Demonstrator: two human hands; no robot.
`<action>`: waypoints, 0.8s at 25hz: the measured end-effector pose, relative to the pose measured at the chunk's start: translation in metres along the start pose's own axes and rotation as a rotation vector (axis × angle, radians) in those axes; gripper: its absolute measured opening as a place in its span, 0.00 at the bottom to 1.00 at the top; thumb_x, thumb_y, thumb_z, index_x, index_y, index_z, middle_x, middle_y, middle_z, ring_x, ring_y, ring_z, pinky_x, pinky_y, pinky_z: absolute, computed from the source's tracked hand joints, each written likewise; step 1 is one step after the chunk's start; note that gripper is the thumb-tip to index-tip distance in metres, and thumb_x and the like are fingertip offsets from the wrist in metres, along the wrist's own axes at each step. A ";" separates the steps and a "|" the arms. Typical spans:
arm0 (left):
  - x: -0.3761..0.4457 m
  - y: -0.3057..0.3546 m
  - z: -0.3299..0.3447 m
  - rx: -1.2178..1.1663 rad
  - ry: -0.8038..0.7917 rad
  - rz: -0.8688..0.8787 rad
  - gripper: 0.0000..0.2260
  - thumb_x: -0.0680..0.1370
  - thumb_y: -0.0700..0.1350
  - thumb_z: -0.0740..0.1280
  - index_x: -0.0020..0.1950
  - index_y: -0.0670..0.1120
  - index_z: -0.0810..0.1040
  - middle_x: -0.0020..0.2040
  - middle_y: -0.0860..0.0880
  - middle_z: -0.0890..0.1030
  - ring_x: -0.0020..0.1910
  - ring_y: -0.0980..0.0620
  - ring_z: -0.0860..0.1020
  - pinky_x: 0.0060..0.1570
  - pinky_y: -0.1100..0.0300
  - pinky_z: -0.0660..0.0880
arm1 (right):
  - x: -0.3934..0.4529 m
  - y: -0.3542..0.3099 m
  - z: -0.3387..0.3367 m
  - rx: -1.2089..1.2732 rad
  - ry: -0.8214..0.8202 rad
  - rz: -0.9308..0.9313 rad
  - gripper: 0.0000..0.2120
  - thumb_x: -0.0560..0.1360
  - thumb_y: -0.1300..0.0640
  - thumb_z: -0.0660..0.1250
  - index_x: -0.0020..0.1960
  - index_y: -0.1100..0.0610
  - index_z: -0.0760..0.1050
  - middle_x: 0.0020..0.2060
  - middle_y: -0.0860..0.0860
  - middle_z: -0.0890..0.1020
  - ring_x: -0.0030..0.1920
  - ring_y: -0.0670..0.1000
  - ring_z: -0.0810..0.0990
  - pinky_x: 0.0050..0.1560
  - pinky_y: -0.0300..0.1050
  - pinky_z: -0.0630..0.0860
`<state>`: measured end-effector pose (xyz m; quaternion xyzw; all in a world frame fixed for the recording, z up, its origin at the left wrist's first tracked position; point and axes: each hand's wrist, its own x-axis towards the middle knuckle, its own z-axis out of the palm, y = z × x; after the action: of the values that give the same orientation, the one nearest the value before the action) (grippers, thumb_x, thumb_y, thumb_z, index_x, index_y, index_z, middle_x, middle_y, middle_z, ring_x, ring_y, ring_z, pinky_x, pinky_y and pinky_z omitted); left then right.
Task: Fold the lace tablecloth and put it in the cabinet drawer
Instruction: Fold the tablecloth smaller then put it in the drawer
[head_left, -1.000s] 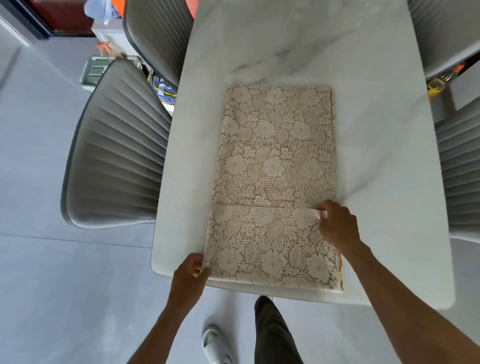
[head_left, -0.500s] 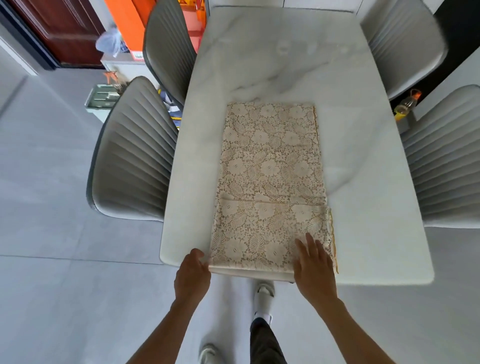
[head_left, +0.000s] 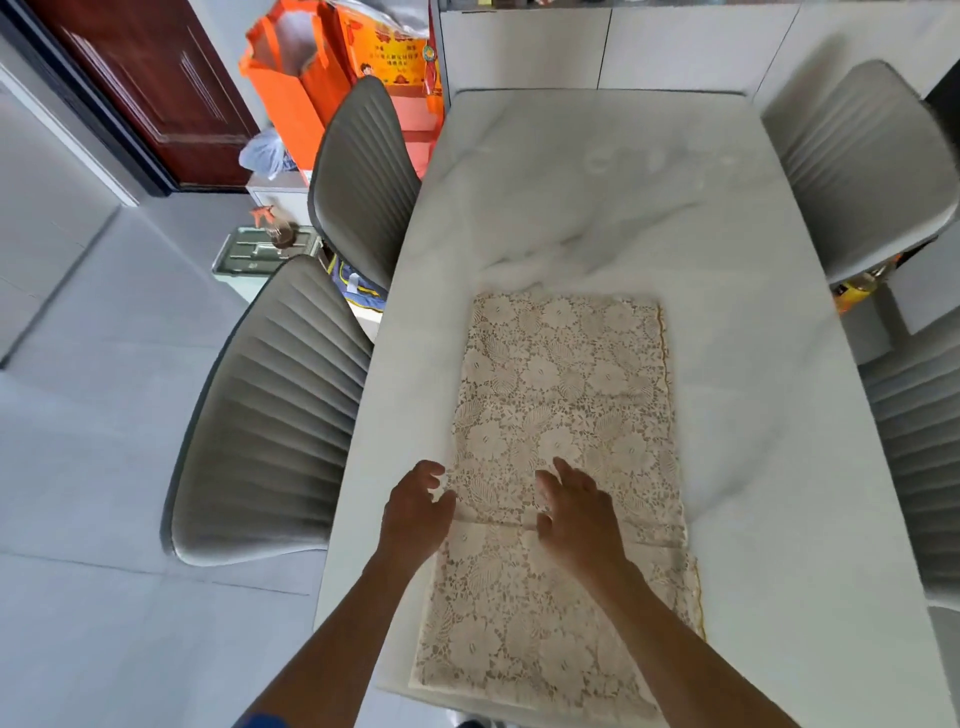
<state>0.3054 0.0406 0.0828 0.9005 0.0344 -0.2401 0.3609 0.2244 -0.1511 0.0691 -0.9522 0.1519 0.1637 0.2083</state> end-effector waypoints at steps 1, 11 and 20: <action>0.018 0.007 -0.001 -0.001 0.003 0.002 0.10 0.76 0.45 0.67 0.57 0.53 0.73 0.54 0.50 0.79 0.51 0.50 0.78 0.47 0.59 0.73 | 0.021 -0.005 -0.005 0.015 0.004 0.008 0.27 0.78 0.56 0.61 0.75 0.51 0.59 0.78 0.51 0.59 0.76 0.56 0.59 0.73 0.57 0.64; 0.254 0.102 0.018 -0.267 -0.025 -0.154 0.12 0.70 0.46 0.72 0.53 0.45 0.81 0.45 0.49 0.82 0.45 0.48 0.81 0.48 0.56 0.79 | 0.153 -0.010 -0.007 -0.091 -0.222 0.178 0.50 0.73 0.47 0.70 0.77 0.42 0.34 0.77 0.51 0.31 0.77 0.67 0.37 0.72 0.72 0.55; 0.327 0.151 0.010 -0.436 0.344 0.050 0.11 0.75 0.35 0.65 0.55 0.46 0.77 0.52 0.49 0.82 0.48 0.52 0.80 0.48 0.60 0.78 | 0.159 -0.015 -0.015 -0.115 -0.232 0.175 0.48 0.76 0.46 0.68 0.77 0.44 0.32 0.75 0.54 0.29 0.76 0.68 0.36 0.73 0.70 0.56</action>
<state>0.6252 -0.1137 0.0221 0.8296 0.1240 -0.0617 0.5409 0.3769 -0.1797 0.0274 -0.9204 0.1997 0.2986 0.1543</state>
